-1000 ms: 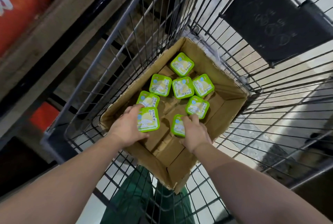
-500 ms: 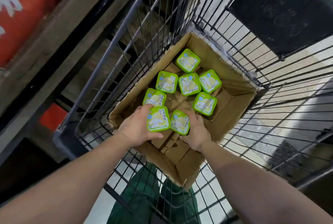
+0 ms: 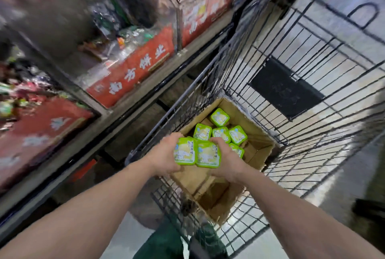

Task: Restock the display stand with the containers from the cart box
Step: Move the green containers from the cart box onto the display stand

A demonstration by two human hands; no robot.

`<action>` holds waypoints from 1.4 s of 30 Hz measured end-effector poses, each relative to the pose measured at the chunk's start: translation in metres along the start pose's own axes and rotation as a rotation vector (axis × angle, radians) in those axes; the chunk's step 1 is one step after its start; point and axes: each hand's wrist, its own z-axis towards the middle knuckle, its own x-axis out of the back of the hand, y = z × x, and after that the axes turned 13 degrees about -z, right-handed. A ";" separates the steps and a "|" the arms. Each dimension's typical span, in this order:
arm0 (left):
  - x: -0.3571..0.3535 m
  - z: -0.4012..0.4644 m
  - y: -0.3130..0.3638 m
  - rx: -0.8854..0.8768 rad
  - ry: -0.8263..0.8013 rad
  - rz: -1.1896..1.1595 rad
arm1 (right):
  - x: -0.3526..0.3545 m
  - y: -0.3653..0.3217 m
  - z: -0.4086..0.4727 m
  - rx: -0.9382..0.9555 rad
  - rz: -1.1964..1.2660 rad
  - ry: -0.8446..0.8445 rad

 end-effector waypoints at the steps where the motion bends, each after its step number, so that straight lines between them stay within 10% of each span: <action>1: 0.008 -0.009 0.005 -0.014 0.018 -0.003 | 0.005 -0.011 -0.007 0.018 -0.015 0.027; 20: 0.118 -0.355 -0.010 -0.044 0.664 -0.244 | -0.032 -0.273 -0.149 0.619 -0.256 0.089; 42: 0.318 -0.751 -0.336 0.223 1.073 -0.214 | -0.397 -0.690 -0.241 0.880 -0.301 -0.010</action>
